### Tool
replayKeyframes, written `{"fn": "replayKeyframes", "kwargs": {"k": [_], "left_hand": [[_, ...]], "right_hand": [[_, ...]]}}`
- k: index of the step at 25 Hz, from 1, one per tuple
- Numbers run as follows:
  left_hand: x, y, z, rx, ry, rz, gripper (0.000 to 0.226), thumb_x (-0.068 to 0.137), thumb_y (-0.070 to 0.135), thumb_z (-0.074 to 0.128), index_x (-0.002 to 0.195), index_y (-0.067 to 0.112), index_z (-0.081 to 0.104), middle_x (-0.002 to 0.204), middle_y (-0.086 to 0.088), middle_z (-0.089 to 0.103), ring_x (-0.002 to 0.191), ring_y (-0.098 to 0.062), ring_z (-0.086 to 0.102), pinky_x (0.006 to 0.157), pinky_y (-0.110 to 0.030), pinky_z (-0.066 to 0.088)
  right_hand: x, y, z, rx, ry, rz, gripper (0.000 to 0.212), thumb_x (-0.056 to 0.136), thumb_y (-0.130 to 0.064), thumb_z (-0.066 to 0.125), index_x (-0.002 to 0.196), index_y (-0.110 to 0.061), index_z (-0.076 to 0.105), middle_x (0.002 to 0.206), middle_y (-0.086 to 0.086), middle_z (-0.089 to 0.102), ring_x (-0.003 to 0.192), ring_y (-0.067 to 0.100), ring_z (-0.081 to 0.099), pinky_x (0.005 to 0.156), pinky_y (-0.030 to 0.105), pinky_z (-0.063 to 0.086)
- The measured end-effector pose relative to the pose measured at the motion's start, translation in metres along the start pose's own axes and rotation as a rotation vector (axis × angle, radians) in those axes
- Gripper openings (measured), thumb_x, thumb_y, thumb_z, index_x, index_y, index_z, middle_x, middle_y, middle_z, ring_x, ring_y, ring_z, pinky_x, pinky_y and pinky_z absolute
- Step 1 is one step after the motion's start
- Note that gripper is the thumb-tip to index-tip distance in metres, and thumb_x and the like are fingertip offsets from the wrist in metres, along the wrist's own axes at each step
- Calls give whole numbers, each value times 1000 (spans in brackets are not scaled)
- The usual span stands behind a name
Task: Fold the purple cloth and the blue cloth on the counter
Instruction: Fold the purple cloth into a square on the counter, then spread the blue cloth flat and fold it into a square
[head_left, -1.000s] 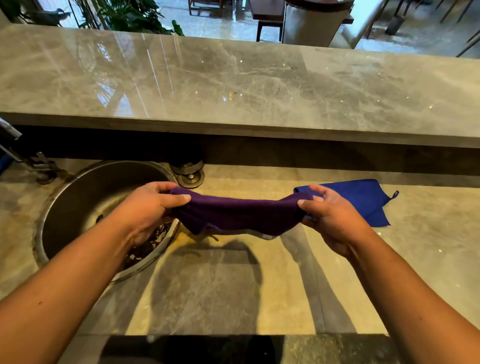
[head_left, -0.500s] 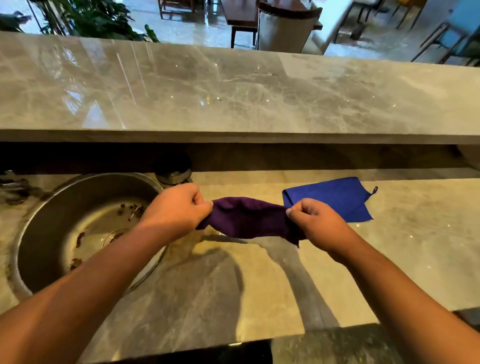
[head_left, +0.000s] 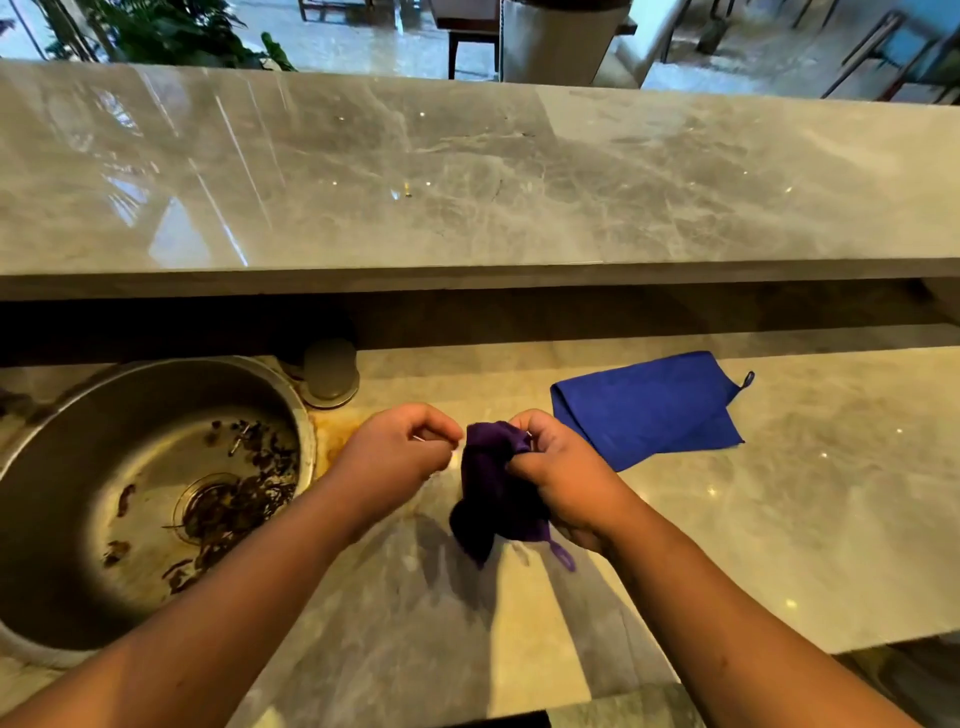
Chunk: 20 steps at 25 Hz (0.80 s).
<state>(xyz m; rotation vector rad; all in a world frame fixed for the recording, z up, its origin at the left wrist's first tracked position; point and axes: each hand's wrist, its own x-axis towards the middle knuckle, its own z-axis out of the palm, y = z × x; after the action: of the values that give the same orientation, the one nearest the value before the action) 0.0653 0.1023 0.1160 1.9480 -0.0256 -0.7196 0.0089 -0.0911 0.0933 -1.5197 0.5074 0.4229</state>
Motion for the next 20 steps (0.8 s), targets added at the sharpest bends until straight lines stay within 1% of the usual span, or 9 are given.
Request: {"fn": "replayKeyframes", "kwargs": {"k": [2,4,6,7,9,12,15,17,20], "left_hand": [[12,-10,-2,-26,-46,-80,52,84,3,72,128,28,59,131,0,63,111,-22,65,77,-31,58],[26,-17,6,-238,-227,-164,66,82,0,73,138,30,52,138,-3,60,120,-24,63,90,-38,58],[44,-20,16,-425,-322,-187,52,88,2,69,134,25,60,131,-9,71,119,-29,67,103,-48,53],[56,-19,20,-481,-297,-191,45,90,7,69,132,21,63,127,-10,73,118,-30,69,106,-53,51],[82,-15,30,-506,-114,-211,36,91,15,72,126,18,68,118,-10,78,110,-31,74,103,-56,53],[123,-3,44,-290,170,-208,15,93,20,73,108,23,71,98,-2,81,89,-22,78,85,-45,63],[165,4,50,-14,342,-166,9,90,28,76,90,29,67,90,6,75,85,-18,73,74,-36,59],[190,3,48,172,408,-178,14,88,37,76,93,27,68,91,5,73,87,-20,70,70,-33,52],[214,-3,48,465,430,-239,40,83,43,76,117,24,68,113,-7,73,103,-31,68,77,-35,50]], "right_hand": [[12,-9,-10,50,-117,68,35,92,5,58,118,-17,63,120,22,69,111,42,69,90,54,62],[24,-16,-23,195,-264,75,40,92,7,51,128,-9,60,124,26,67,108,40,69,85,48,61],[38,-19,-39,392,-307,41,42,94,9,45,133,-1,58,127,30,67,110,39,69,90,48,59],[47,-21,-48,458,-276,39,41,97,9,42,133,0,58,125,29,70,110,38,70,91,48,59],[70,-24,-65,473,-172,79,37,101,6,44,135,-3,58,124,25,72,111,39,72,91,49,62],[116,-20,-85,153,-54,136,50,91,-1,67,135,-21,54,125,18,71,107,35,74,90,53,63],[162,-22,-88,-210,108,-22,62,78,-2,72,134,-22,55,117,7,74,102,25,74,92,48,62],[185,-29,-86,-335,172,-80,58,82,0,70,136,-16,55,110,4,72,100,25,73,89,41,61],[202,-33,-91,-550,165,-98,55,85,-6,69,138,-14,54,116,10,70,107,30,68,88,39,59]]}}
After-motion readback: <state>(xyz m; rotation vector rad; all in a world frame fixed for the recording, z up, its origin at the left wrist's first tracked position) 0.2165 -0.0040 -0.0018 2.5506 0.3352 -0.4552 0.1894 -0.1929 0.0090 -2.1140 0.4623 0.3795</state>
